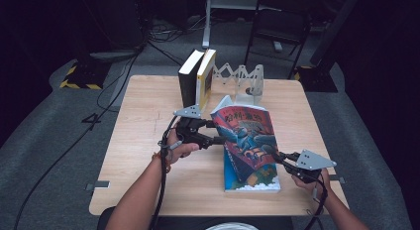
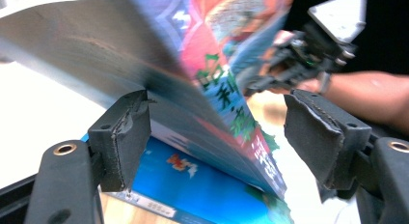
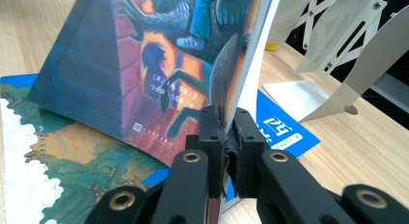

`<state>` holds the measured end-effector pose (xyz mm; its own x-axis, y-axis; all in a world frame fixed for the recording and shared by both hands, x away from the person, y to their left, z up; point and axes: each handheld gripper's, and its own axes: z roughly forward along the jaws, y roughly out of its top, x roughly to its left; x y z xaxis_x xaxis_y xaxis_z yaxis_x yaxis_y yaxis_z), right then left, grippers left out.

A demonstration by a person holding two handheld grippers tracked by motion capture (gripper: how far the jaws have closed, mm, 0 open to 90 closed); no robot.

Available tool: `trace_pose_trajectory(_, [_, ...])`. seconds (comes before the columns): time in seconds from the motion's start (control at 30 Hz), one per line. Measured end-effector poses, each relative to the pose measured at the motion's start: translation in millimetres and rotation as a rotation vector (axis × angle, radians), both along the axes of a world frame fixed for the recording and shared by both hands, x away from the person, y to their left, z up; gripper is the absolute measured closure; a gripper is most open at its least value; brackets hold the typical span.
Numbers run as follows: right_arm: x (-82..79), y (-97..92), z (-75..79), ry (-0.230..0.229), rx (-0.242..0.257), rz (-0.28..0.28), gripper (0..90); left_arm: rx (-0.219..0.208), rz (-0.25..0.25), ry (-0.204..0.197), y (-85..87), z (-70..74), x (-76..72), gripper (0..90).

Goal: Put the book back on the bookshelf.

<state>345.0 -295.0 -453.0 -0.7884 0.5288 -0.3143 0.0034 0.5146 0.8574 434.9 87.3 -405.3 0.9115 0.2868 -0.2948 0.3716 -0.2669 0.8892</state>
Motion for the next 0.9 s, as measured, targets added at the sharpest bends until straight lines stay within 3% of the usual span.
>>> trace_pose_trajectory(0.07, [0.5, 2.1, 0.0, -0.003, -0.002, -0.001, 84.6, 0.032, 0.034, -0.021, -6.4, 1.8, -1.8, 20.0])
trace_pose_trajectory(0.1, [1.2, 2.2, -0.3, -0.006, -0.008, -0.003, 84.5, 0.035, 0.041, -0.033, -9.6, 3.3, -2.3, 20.0])
trace_pose_trajectory(0.17, [2.7, 0.3, -1.0, 0.009, 0.003, -0.002, 84.3, 0.032, 0.065, -0.017, -14.5, 6.4, -1.0, 20.1])
trace_pose_trajectory(0.23, [2.2, 1.1, -0.1, 0.007, 0.004, 0.000, 84.2, 0.037, 0.102, -0.036, -19.4, 9.1, -2.4, 20.0])
trace_pose_trajectory(0.33, [3.2, 2.9, 1.9, 0.005, 0.007, 0.007, 83.8, -0.002, 0.120, -0.040, -23.1, 15.6, -3.8, 20.1])
trace_pose_trajectory(0.5, [6.8, 7.2, 6.5, -0.006, 0.035, 0.012, 83.5, 0.012, 0.191, -0.156, -30.1, 32.1, -14.0, 22.1])
trace_pose_trajectory(0.57, [8.5, 9.3, 6.6, -0.007, 0.041, 0.018, 83.6, -0.029, 0.213, -0.192, -28.0, 37.1, -17.4, 30.4])
trace_pose_trajectory(0.6, [9.0, 10.1, 5.9, -0.005, 0.046, 0.021, 83.6, -0.029, 0.213, -0.192, -28.0, 37.1, -17.4, 35.7])
trace_pose_trajectory(0.63, [9.0, 11.0, 5.0, -0.003, 0.047, 0.025, 83.7, -0.072, 0.206, -0.211, -25.5, 40.6, -20.0, 39.7])
trace_pose_trajectory(0.7, [8.7, 12.1, 4.3, -0.003, 0.041, 0.029, 83.7, -0.072, 0.205, -0.230, -26.6, 42.4, -22.8, 49.1])
trace_pose_trajectory(0.77, [8.6, 13.7, 2.3, 0.000, 0.034, 0.037, 83.7, -0.073, 0.182, -0.255, -31.9, 45.5, -27.3, 52.4])
trace_pose_trajectory(0.8, [9.0, 15.0, 1.3, 0.000, 0.022, 0.036, 83.7, -0.057, 0.176, -0.274, -35.5, 47.4, -29.7, 59.2])
trace_pose_trajectory(0.9, [9.7, 15.9, -1.7, 0.012, 0.014, 0.035, 81.7, -0.025, 0.175, -0.326, -44.8, 50.3, -37.2, 63.0])
